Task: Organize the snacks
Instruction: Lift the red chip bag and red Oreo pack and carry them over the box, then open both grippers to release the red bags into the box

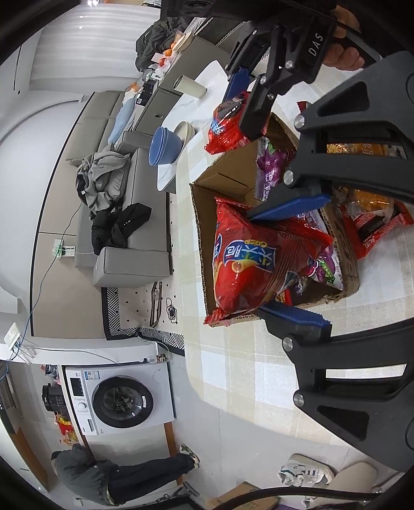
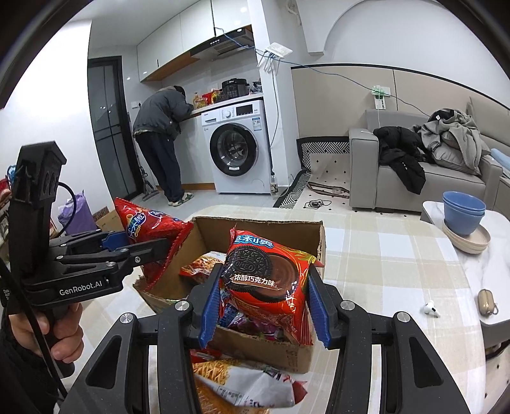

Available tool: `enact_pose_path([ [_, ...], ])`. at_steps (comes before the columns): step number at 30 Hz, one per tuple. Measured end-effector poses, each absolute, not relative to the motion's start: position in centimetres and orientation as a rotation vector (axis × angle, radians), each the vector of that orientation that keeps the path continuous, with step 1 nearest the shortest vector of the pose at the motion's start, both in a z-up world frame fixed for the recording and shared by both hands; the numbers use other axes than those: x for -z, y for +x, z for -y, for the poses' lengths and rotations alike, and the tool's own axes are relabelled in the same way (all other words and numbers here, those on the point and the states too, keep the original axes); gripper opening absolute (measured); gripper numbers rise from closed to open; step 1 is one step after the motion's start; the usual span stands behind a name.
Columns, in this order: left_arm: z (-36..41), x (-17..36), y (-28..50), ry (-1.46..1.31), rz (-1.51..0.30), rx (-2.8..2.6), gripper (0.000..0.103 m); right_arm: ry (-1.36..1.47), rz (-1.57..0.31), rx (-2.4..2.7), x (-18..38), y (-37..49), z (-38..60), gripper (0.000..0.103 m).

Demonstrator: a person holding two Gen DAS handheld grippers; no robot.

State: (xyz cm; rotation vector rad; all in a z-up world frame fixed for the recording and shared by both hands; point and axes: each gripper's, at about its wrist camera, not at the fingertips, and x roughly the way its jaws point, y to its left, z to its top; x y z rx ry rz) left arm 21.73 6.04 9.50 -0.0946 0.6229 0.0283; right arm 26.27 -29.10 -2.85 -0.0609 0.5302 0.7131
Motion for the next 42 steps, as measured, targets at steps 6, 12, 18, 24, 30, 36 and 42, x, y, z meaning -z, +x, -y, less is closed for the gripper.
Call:
enact_pose_path([
  [6, -5.6, -8.2, 24.5, -0.087, -0.648, -0.019, 0.046, -0.096, -0.54, -0.717, 3.5, 27.2, 27.8, 0.049],
  [12, -4.7, -7.0, 26.3, -0.067, -0.66, -0.019, 0.046, -0.13, -0.55, -0.723, 4.0, 28.3, 26.9, 0.049],
  [18, -4.3, -5.6, 27.5, -0.054, -0.684, -0.019, 0.046, -0.168, -0.561, -0.715, 4.9, 29.1, 26.3, 0.049],
  [24, -3.8, -4.3, 28.3, -0.044, -0.706, -0.02, 0.046, -0.199, -0.571, -0.718, 5.5, 29.8, 25.6, 0.049],
  [30, -3.4, -3.5, 29.0, -0.032, -0.721, -0.023, 0.046, -0.227, -0.578, -0.727, 5.8, 30.5, 24.9, 0.05],
  [36, -3.5, -3.1, 28.6, -0.02, -0.723, -0.018, 0.047, -0.253, -0.587, -0.734, 6.2, 30.7, 24.5, 0.05],
  [42, -3.3, -2.9, 28.7, -0.016, -0.733, -0.023, 0.047, -0.28, -0.6, -0.733, 6.2, 30.7, 24.3, 0.054],
])
